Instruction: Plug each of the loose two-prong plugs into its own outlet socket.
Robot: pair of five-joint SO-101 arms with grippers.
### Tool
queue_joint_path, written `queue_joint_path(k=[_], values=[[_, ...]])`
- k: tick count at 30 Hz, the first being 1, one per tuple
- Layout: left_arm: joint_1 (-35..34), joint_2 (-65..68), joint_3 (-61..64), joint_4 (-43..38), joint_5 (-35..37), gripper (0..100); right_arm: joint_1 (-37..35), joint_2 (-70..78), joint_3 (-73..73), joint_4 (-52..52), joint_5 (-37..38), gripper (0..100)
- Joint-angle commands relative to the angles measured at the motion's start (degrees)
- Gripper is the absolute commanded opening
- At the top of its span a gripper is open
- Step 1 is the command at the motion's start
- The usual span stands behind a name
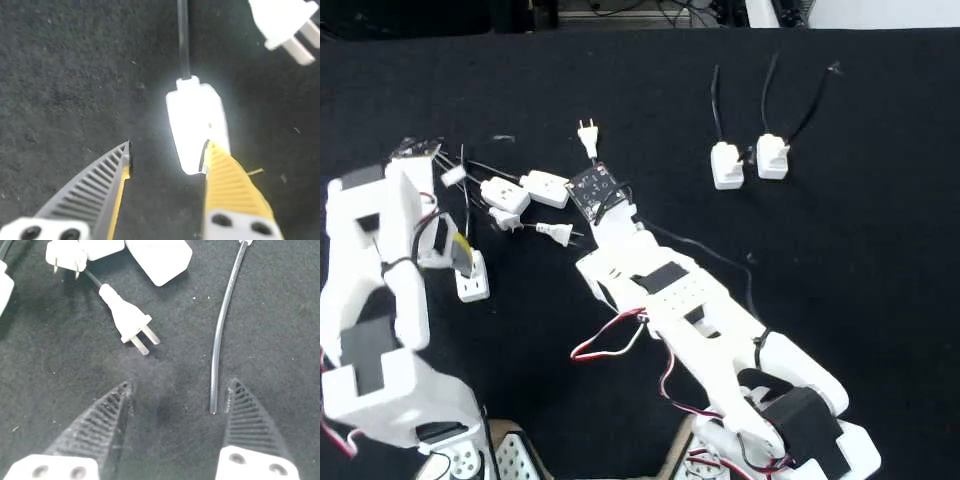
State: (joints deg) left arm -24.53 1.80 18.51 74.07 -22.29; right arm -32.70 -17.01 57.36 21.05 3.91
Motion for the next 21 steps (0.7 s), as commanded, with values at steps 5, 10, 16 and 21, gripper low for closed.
queue_joint_path(k=[5,10,16,21], values=[[-8.1,-6.5,12.8,-24.5,-0.3,24,-0.9,0.0,-0.5,-0.9,-0.4,27.6],[-8.8,-5.6,18.4,-29.1,-0.3,24,-0.9,0.0,-0.7,0.4,-0.4,27.6],[-3.6,-6.2,23.3,-28.9,0.0,24,-0.9,-0.2,-0.7,1.4,-0.4,27.6],[-0.2,-10.0,26.6,-28.9,2.1,24,-0.5,0.0,-0.5,1.4,-0.4,27.6]])
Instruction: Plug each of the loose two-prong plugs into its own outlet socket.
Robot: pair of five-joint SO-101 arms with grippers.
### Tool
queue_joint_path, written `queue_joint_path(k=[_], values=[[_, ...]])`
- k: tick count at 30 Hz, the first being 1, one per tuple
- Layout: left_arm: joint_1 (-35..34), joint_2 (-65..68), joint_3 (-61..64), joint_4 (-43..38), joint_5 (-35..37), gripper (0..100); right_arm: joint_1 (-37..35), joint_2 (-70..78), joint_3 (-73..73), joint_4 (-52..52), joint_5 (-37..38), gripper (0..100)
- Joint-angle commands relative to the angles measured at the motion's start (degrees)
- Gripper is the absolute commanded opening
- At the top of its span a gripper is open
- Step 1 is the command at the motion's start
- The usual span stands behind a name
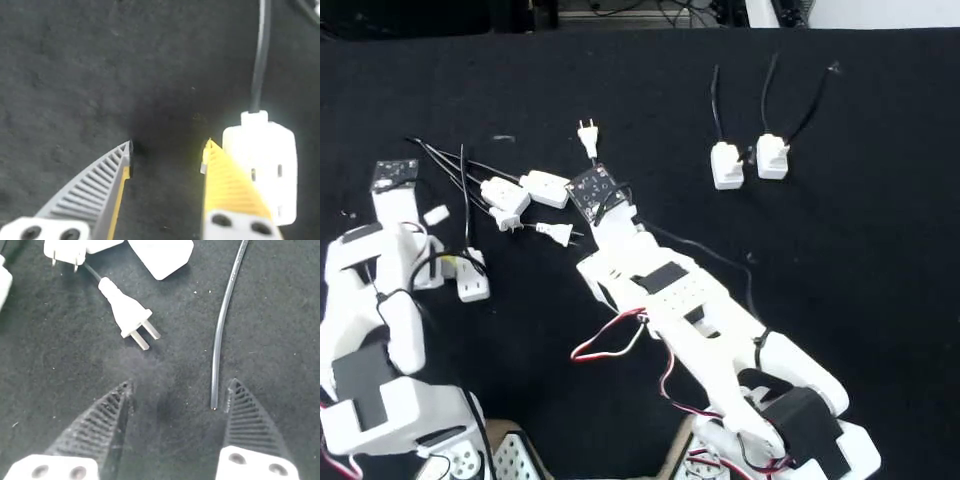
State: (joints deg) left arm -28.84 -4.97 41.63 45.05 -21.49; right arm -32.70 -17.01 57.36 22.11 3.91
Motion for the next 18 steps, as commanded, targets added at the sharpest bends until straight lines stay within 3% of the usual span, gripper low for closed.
queue_joint_path(k=[1,8,18], values=[[4.8,-4.7,4.3,0.1,1.3,24,-0.5,0.0,-0.5,0.4,-0.4,27.6],[10.3,-18.4,13.0,0.0,1.3,24,-0.6,0.0,-0.5,0.4,3.6,27.6],[8.6,-32.9,17.9,0.9,3.7,24,-0.9,0.1,-0.5,0.4,4.0,27.6]])
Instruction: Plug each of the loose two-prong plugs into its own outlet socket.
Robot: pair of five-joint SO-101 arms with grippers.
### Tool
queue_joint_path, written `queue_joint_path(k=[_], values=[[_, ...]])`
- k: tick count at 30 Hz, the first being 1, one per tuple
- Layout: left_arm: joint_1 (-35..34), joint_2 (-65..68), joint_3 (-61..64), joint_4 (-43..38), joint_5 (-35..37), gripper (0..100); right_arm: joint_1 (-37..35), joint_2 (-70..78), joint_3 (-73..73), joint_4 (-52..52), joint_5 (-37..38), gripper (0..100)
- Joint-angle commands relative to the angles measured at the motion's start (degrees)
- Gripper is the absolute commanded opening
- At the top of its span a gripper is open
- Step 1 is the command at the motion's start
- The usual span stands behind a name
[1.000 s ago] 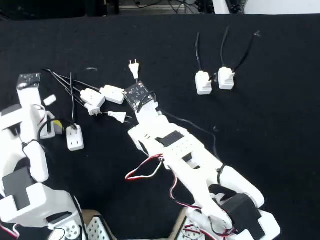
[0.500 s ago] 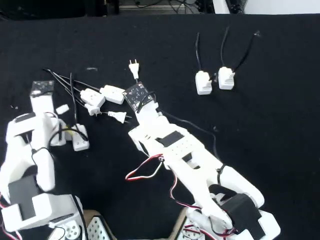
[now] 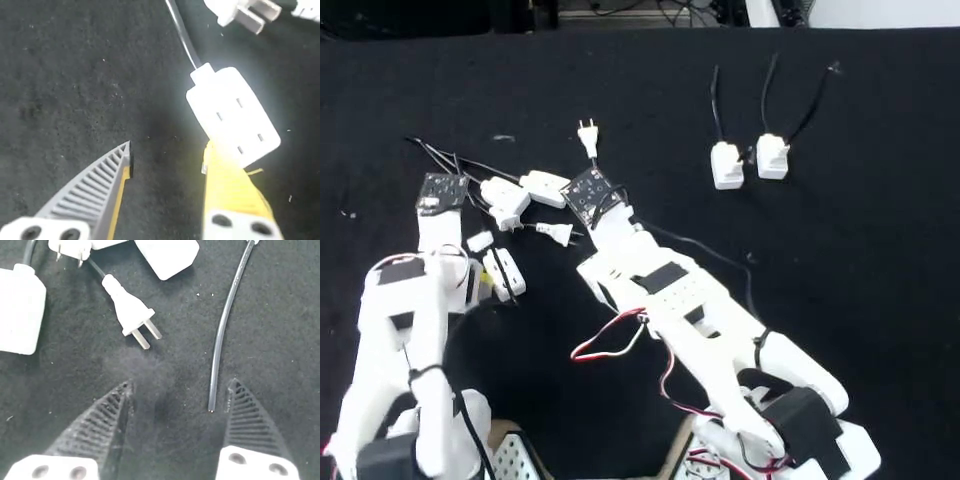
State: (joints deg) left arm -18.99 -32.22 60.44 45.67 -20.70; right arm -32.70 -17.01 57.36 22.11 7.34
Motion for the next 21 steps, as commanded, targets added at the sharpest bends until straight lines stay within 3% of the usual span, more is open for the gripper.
queue_joint_path(k=[1,5,11,21], values=[[-1.9,-6.6,-2.2,0.9,5.2,24,-0.9,0.1,-0.5,0.4,0.5,27.6],[-1.4,-7.0,-4.7,-3.9,15.1,24,-0.9,0.1,-0.5,0.4,0.5,27.6],[3.3,3.1,-7.3,-11.3,17.6,24,-0.9,0.1,-0.5,0.4,0.5,27.6],[2.9,25.7,-21.3,-7.8,23.5,24,-0.9,0.0,-0.5,0.4,0.5,27.6]])
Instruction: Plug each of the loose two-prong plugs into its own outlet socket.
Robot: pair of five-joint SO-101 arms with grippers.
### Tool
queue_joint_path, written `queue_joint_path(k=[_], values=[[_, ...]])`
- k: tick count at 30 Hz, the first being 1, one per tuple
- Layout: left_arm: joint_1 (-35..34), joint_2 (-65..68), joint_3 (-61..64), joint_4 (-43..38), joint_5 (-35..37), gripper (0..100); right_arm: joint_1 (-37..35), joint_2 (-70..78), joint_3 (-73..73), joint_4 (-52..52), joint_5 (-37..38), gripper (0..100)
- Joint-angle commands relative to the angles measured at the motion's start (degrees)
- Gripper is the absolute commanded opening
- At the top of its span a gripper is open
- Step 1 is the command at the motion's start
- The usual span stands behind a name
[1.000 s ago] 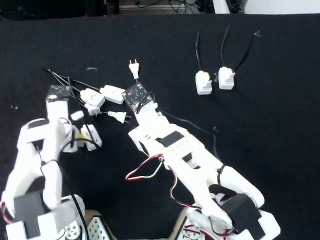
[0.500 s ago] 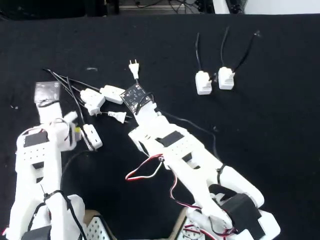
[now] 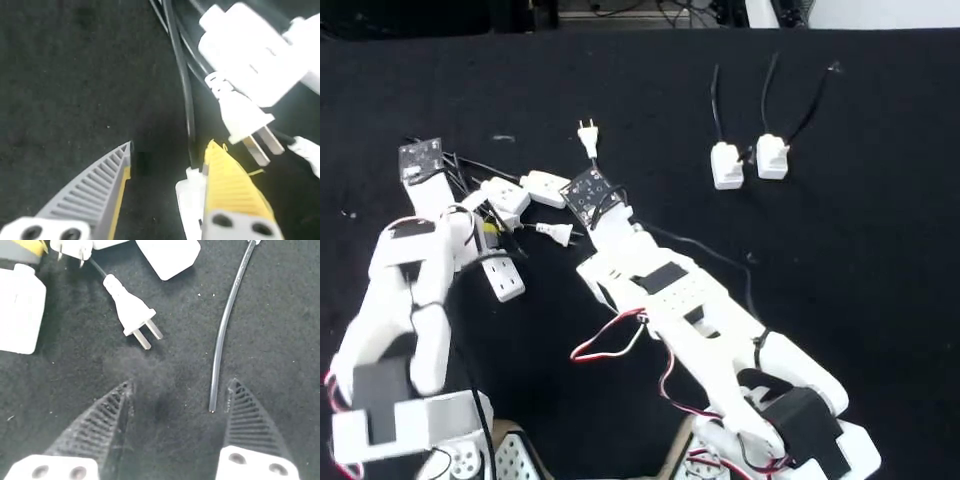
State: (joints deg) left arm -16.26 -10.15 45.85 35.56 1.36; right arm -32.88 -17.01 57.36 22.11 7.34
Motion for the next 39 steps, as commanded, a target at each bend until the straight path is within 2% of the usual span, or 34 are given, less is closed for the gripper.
queue_joint_path(k=[1,8,18,25,30,34,39], values=[[0.0,4.0,-7.3,3.3,1.4,24,-0.7,-0.1,-0.5,0.4,0.5,27.6],[-0.9,4.0,-4.4,6.6,1.4,24,-0.8,0.0,-0.7,0.4,0.5,27.6],[-0.2,3.9,-8.5,21.4,1.1,24,-1.8,-0.4,-1.1,3.3,0.5,27.6],[-0.2,2.6,-8.3,21.2,1.4,24,-9.9,-4.7,-0.4,7.8,0.6,27.6],[-0.4,-4.7,-4.1,19.3,1.4,24,-14.1,-6.6,2.4,5.4,0.6,27.6],[-0.7,-11.6,2.0,13.6,1.3,24,-13.5,-6.7,2.5,4.1,0.6,27.6],[-0.7,-16.6,6.6,10.4,1.2,24,-8.9,-7.0,1.7,4.0,0.2,27.6]])
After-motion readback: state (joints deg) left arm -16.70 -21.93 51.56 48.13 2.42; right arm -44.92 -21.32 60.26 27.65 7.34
